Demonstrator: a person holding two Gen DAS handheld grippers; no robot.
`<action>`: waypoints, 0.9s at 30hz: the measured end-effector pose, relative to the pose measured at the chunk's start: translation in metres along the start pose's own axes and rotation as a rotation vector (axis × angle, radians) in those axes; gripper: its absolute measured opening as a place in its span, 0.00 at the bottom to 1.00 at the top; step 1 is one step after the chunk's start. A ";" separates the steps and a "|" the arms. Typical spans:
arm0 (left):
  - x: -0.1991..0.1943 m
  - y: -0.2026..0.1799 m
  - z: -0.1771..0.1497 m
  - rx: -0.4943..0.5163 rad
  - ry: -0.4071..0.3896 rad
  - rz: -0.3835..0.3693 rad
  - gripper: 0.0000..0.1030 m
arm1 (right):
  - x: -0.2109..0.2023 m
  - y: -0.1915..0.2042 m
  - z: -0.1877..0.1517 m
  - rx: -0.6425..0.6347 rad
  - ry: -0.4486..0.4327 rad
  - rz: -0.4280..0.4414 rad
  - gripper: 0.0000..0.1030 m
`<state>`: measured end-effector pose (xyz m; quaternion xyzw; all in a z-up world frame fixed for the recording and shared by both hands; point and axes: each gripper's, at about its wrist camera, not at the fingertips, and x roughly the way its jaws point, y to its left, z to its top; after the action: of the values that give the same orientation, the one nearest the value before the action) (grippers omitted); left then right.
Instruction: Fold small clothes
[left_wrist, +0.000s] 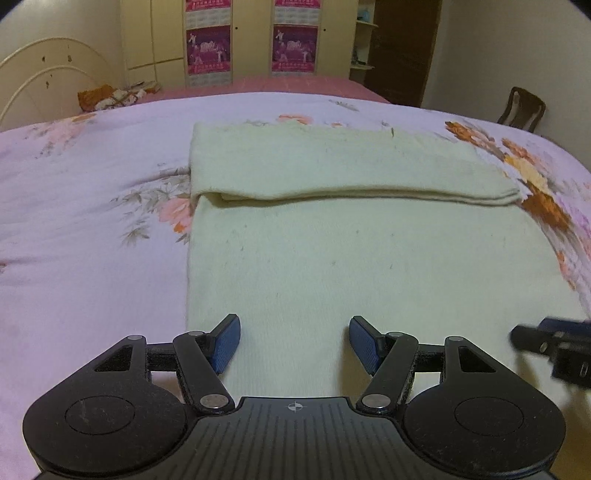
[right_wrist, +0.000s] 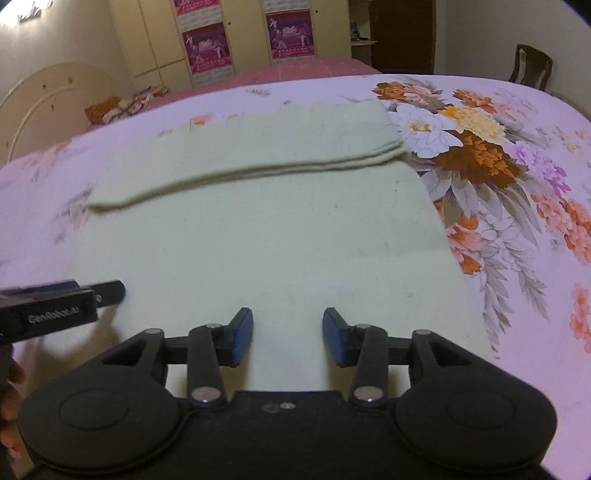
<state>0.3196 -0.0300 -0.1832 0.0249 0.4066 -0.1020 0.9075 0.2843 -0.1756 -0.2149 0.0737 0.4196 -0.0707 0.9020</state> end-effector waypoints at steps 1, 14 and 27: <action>-0.003 0.001 -0.003 0.002 -0.003 0.007 0.63 | 0.000 -0.002 -0.001 -0.015 -0.001 -0.012 0.41; -0.060 -0.019 -0.046 -0.068 0.006 0.073 0.63 | -0.035 -0.062 -0.018 -0.037 -0.023 -0.013 0.41; -0.102 -0.048 -0.100 -0.073 0.024 0.107 0.63 | -0.079 -0.037 -0.084 -0.215 0.039 0.178 0.42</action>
<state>0.1699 -0.0476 -0.1725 0.0146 0.4190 -0.0383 0.9070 0.1646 -0.1904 -0.2104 0.0150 0.4341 0.0566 0.8990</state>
